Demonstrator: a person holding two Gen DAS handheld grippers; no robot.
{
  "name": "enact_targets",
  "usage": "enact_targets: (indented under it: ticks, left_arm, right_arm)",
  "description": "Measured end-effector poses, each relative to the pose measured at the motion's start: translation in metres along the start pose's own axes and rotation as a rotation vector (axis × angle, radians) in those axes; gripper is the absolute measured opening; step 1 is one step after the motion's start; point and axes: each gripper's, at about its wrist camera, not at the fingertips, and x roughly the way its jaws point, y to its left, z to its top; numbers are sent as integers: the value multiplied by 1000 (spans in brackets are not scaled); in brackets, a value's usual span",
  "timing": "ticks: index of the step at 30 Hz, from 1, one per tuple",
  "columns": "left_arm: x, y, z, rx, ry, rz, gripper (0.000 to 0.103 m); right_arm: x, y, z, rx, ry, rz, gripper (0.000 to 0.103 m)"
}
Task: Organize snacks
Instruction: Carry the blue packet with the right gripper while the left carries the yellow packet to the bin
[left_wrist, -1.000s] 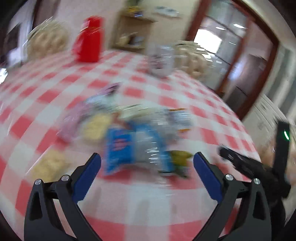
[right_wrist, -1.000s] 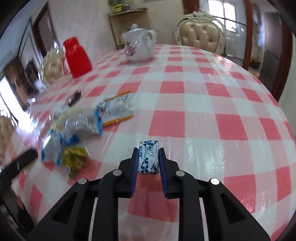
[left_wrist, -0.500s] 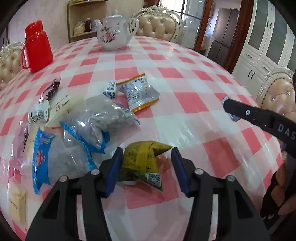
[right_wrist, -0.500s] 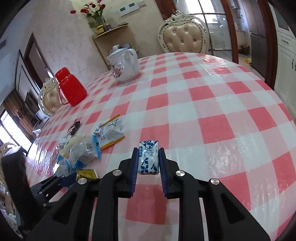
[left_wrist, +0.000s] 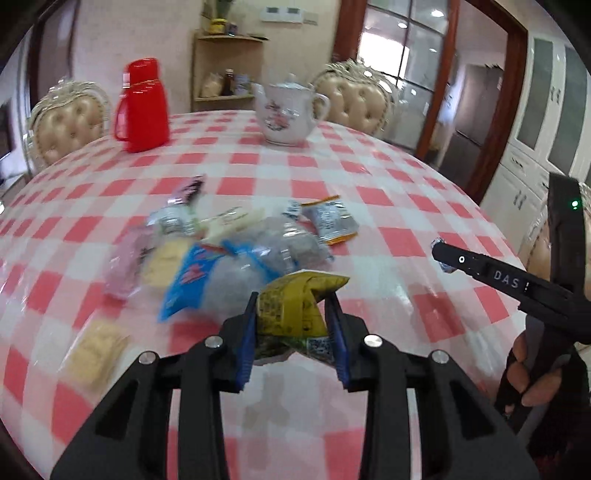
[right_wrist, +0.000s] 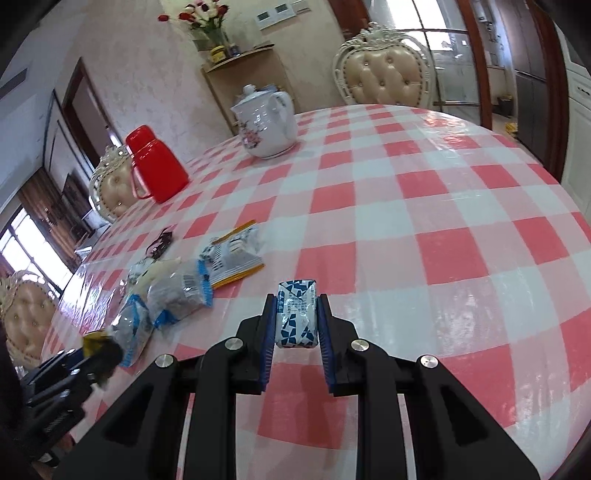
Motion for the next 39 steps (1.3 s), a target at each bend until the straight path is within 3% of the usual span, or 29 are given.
enact_targets:
  ticks: [5, 14, 24, 39]
  left_arm:
    - [-32, 34, -15, -97, -48, 60, 35]
    - [-77, 85, -44, -263, -113, 150, 35]
    - [-112, 100, -78, -311, -127, 215, 36]
    - [-190, 112, -128, -325, -129, 371, 36]
  right_arm:
    - [-7, 31, -7, -76, -26, 47, 22]
    - [-15, 101, -47, -176, 11, 148, 22]
    - [-29, 155, -87, -249, 42, 230, 22]
    - [-44, 224, -136, -334, 111, 363, 22]
